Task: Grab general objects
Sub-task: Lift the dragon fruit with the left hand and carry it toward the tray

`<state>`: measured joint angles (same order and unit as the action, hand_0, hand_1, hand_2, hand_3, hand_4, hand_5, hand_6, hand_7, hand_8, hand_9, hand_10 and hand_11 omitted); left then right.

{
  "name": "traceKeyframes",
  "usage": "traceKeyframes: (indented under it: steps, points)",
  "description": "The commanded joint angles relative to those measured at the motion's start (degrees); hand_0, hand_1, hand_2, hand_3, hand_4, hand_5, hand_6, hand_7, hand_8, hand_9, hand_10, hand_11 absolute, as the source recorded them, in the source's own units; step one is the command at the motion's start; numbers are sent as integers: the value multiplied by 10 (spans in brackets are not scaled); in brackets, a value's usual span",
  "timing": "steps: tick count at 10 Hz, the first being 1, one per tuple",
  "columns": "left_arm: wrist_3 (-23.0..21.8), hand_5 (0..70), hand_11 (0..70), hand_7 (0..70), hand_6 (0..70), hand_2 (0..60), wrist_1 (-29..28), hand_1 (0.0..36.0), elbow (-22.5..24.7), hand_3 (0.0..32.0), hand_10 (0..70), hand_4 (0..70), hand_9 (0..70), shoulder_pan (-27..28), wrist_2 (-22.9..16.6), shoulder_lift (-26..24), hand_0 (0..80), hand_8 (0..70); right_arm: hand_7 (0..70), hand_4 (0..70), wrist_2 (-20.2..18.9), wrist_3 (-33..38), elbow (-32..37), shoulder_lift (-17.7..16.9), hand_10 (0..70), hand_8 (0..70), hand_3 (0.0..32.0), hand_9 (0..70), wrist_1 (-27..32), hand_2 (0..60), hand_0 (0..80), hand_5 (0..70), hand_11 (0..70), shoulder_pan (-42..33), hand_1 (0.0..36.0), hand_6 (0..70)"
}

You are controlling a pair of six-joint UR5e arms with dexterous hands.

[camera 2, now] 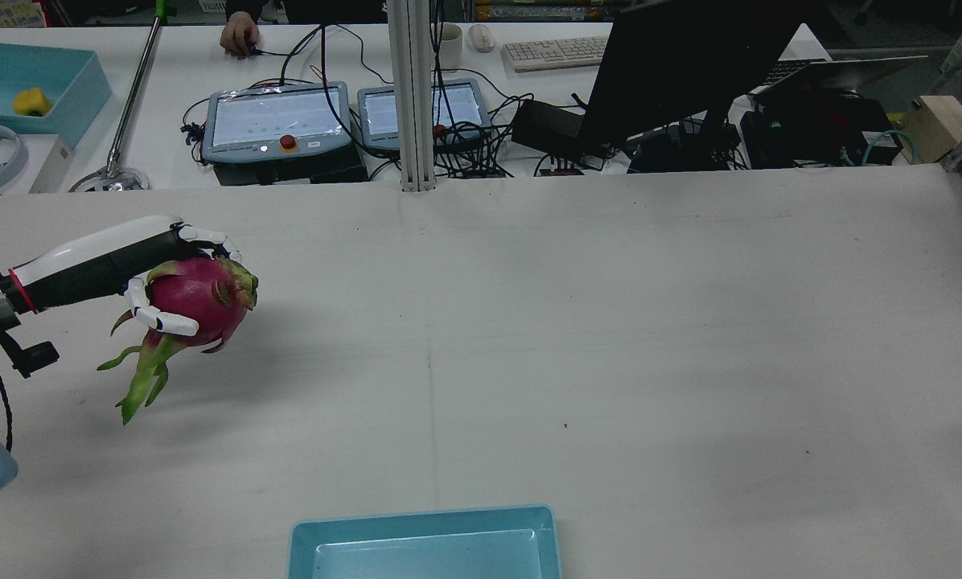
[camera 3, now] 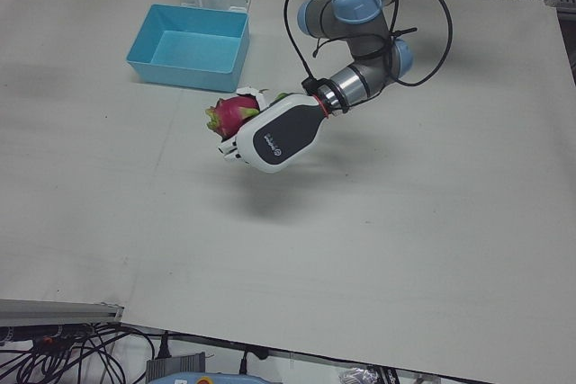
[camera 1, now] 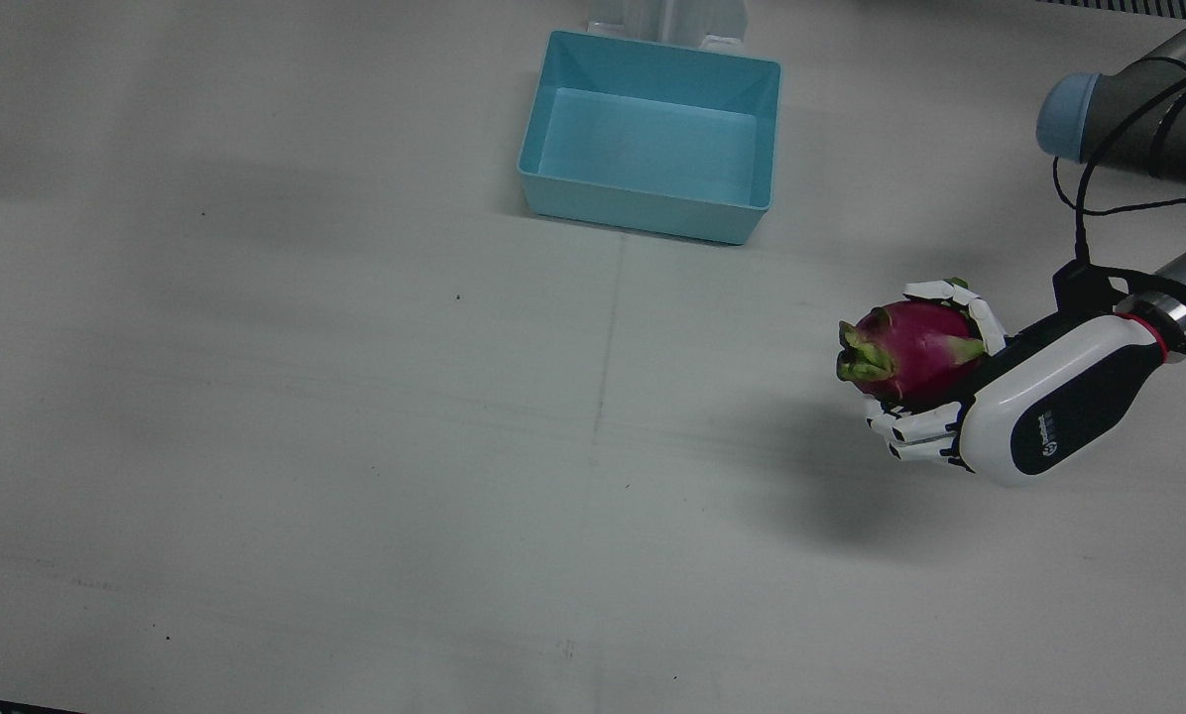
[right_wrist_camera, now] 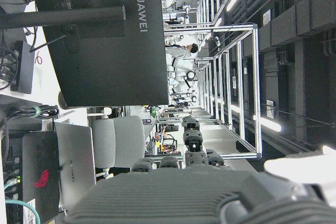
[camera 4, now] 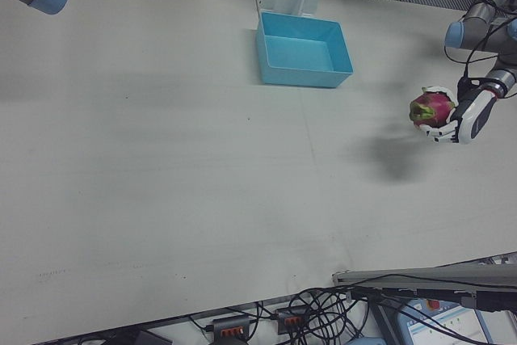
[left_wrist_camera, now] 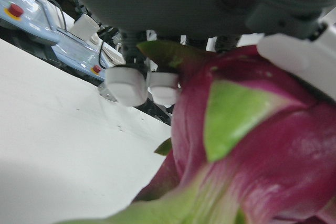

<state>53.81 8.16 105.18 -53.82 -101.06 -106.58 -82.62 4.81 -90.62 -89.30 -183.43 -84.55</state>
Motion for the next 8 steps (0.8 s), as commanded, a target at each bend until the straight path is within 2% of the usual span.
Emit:
traceKeyframes:
  steps: [1, 2, 4, 6, 7, 8]
  points:
    - [-84, 700, 700, 700, 700, 600, 26, 65, 69, 0, 700, 700, 700, 5, -56, -37, 462, 700, 0, 0, 0, -1, 0, 0, 0, 0, 0, 0, 0, 0, 0, 0, 0, 0, 0, 0]
    - [-87, 700, 700, 700, 700, 600, 64, 79, 97, 0, 700, 700, 700, 15, -61, -52, 468, 700, 0, 0, 0, 0, 0, 0, 0, 0, 0, 0, 0, 0, 0, 0, 0, 0, 0, 0]
    - [-89, 700, 700, 700, 700, 600, 126, 97, 132, 0, 700, 700, 700, 77, -55, -96, 482, 700, 0, 0, 0, 0, 0, 0, 0, 0, 0, 0, 0, 0, 0, 0, 0, 0, 0, 0]
    - [-85, 700, 700, 700, 700, 600, 168, 108, 134, 0, 700, 700, 700, 145, -44, -141, 491, 700, 0, 0, 0, 0, 0, 0, 0, 0, 0, 0, 0, 0, 0, 0, 0, 0, 0, 0]
    - [-84, 700, 700, 700, 700, 600, 178, 112, 132, 0, 700, 700, 700, 176, -14, -155, 497, 700, 0, 0, 0, 0, 0, 0, 0, 0, 0, 0, 0, 0, 0, 0, 0, 0, 0, 0]
    - [-84, 700, 700, 700, 700, 600, 180, 112, 125, 0, 700, 700, 700, 199, -1, -164, 498, 700, 0, 0, 0, 0, -1, 0, 0, 0, 0, 0, 0, 0, 0, 0, 0, 0, 0, 0]
